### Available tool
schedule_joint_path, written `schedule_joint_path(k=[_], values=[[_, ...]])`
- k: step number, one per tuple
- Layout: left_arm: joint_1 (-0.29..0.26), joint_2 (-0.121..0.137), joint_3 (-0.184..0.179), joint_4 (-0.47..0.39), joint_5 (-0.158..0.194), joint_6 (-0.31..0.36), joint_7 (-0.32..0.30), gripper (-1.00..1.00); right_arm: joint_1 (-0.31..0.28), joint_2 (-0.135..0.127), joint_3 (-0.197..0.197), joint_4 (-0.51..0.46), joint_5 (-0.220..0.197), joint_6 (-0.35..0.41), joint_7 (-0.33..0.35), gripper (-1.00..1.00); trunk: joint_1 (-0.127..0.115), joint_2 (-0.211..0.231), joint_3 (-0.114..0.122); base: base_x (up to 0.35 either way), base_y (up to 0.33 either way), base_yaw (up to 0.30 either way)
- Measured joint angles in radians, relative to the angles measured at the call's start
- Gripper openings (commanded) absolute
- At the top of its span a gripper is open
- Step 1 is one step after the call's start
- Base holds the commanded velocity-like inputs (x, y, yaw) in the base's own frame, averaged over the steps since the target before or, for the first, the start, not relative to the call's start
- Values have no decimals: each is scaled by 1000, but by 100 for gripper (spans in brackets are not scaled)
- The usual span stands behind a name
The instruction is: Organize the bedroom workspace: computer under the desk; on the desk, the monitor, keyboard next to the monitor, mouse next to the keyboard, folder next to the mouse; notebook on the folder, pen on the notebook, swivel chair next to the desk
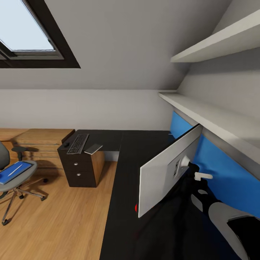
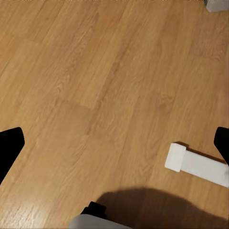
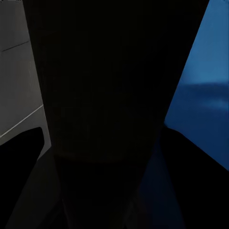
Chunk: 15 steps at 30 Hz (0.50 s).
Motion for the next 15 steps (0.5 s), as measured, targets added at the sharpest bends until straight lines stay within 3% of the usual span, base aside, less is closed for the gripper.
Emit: schedule_joint_path(k=[6,7,15], values=[[0,0,0,0,0,0,1,100,0,1,0,0,-1,-1,0,-100,0,0,0,11,0,0],[0,0,0,0,0,0,0,100,0,1,0,0,-1,-1,0,100,0,0,0,1,0,0],[0,0,0,0,0,1,1,100,0,1,12,1,-3,-2,-1,100,0,0,0,0,0,0]])
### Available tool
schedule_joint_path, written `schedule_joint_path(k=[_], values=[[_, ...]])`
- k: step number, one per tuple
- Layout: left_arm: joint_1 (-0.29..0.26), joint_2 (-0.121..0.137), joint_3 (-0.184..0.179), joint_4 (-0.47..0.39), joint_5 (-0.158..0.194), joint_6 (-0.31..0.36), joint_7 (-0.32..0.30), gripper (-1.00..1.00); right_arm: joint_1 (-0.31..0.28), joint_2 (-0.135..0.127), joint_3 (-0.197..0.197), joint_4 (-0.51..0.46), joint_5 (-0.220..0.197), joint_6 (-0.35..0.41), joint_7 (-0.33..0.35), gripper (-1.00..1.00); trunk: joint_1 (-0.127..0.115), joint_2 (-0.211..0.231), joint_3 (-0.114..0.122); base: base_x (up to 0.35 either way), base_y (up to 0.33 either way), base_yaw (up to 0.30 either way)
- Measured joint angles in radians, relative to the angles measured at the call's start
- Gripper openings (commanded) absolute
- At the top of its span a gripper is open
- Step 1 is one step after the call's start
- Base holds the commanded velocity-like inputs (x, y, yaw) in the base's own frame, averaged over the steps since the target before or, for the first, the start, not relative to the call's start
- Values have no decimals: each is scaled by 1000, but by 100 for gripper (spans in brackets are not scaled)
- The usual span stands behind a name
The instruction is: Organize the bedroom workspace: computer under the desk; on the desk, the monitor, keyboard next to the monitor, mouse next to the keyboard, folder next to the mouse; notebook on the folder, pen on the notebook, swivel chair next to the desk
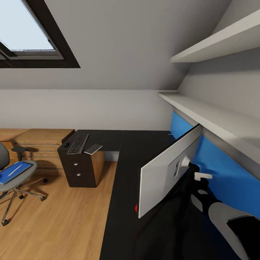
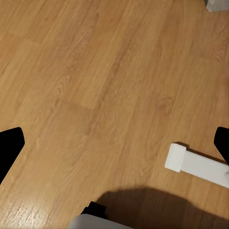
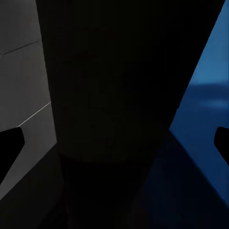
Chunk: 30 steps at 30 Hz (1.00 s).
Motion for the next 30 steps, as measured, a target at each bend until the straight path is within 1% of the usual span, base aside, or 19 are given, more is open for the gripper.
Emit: schedule_joint_path(k=[6,9,25,30], values=[[0,0,0,0,0,0,0,100,0,0,0,0,0,0,0,100,0,0,0,-9,0,0],[0,0,0,0,0,0,0,100,0,0,0,0,0,0,0,100,0,0,0,-144,0,0],[0,0,1,0,0,3,0,100,0,1,1,-1,0,0,0,100,1,0,0,-295,0,0],[0,1,2,0,-1,5,0,100,0,2,3,-1,0,0,-2,100,1,0,0,-319,60,0]])
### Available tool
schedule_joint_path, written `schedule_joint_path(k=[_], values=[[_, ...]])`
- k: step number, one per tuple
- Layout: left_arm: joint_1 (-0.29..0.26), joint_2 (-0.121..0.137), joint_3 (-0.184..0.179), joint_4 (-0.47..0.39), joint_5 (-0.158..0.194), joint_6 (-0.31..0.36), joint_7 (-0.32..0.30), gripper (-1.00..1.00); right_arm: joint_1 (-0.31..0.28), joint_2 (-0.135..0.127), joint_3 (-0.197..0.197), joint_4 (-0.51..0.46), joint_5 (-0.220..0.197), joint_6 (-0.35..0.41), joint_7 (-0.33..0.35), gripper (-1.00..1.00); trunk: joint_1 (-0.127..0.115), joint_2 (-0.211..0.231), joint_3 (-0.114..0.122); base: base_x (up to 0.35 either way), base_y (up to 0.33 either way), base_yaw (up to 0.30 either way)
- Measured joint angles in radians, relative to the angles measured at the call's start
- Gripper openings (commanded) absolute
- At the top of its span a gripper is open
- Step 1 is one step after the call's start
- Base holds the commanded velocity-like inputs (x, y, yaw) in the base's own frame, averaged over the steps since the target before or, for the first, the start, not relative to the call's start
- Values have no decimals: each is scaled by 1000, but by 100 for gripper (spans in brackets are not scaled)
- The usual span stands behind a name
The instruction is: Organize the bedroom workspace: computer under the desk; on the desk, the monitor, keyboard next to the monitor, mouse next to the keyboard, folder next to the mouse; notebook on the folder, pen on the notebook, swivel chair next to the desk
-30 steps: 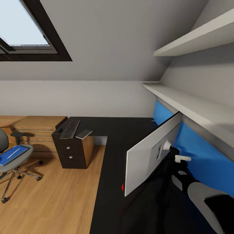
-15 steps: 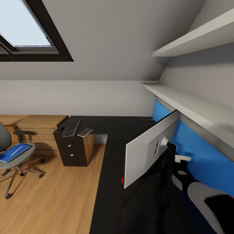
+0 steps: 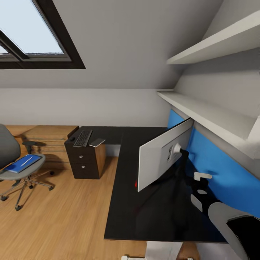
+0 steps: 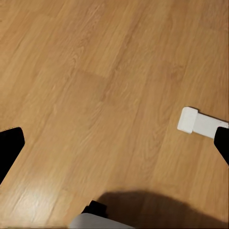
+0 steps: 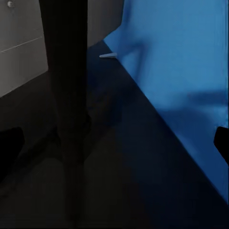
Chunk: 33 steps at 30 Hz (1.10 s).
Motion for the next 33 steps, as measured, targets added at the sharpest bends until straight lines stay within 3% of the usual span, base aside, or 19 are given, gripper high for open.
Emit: schedule_joint_path(k=[9,15,18,19,25,26,29,31,33], values=[[0,1,0,0,1,0,0,100,-1,14,1,0,-2,10,-4,100,0,0,0,-252,139,0],[0,1,0,23,1,-2,0,100,-1,74,1,-13,1,13,-9,100,-1,0,0,-41,27,0],[0,1,0,31,1,-4,1,100,-1,100,-2,-60,1,19,-19,100,-1,0,0,-6,4,0],[0,2,1,34,2,-4,1,100,0,115,-2,-104,3,42,-57,100,-1,0,0,-2,1,0],[0,10,2,35,1,-5,0,100,13,128,-4,-170,3,67,-118,100,-1,0,0,0,0,0],[0,10,2,36,1,-5,0,100,24,133,-4,-196,3,76,-122,100,-1,0,0,0,0,0],[0,11,2,36,1,-5,0,100,123,137,-5,-420,8,197,-190,100,-1,0,0,0,0,0],[0,11,2,36,1,-6,0,100,223,133,-5,-629,24,300,-263,100,-1,0,0,0,0,0],[0,11,2,36,1,-6,0,100,284,129,-4,-738,40,343,-296,100,-1,0,0,0,0,0]])
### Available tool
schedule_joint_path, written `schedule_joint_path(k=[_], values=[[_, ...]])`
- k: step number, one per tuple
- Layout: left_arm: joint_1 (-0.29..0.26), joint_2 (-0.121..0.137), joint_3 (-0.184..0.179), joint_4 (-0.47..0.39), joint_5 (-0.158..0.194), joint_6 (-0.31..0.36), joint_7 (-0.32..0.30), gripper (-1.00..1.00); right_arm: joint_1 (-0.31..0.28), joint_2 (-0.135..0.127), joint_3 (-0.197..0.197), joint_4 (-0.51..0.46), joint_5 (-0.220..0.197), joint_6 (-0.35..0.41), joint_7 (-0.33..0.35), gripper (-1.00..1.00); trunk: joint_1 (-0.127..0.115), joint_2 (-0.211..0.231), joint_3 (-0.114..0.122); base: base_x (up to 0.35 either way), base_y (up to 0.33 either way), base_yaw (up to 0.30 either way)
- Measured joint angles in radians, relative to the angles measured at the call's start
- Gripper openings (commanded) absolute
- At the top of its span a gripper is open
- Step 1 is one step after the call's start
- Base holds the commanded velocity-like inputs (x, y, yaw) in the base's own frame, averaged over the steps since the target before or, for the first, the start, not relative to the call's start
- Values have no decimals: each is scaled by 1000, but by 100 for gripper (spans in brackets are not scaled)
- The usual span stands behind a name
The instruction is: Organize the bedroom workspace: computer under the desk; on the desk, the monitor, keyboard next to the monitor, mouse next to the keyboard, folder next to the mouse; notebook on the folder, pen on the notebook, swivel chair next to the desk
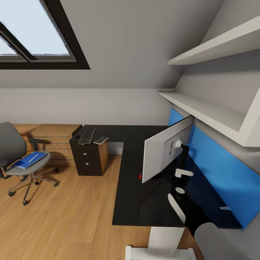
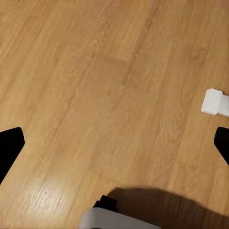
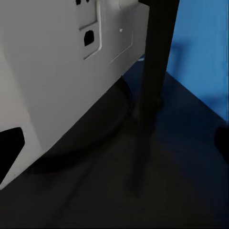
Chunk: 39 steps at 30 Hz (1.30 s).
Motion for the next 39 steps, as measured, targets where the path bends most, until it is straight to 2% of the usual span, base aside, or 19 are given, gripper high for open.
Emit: schedule_joint_path(k=[1,4,7,19,30,39], values=[[0,0,0,0,0,0,0,100,55,-4,1,-98,15,36,-24,100,0,0,0,0,0,0],[0,0,-1,0,0,-1,0,100,147,-7,3,-270,46,105,-57,100,0,0,0,0,81,0],[0,0,0,0,0,-1,0,100,181,-5,7,-328,57,140,-68,100,0,0,0,0,216,0],[0,-1,-1,0,0,-2,0,100,199,6,72,-357,64,154,-112,100,0,0,0,134,279,0],[0,-1,-1,0,0,-2,0,100,200,6,83,-357,65,146,-169,100,0,0,0,239,247,0],[0,0,-2,0,0,-2,0,100,201,6,86,-359,65,145,-178,100,0,0,0,37,36,0]])
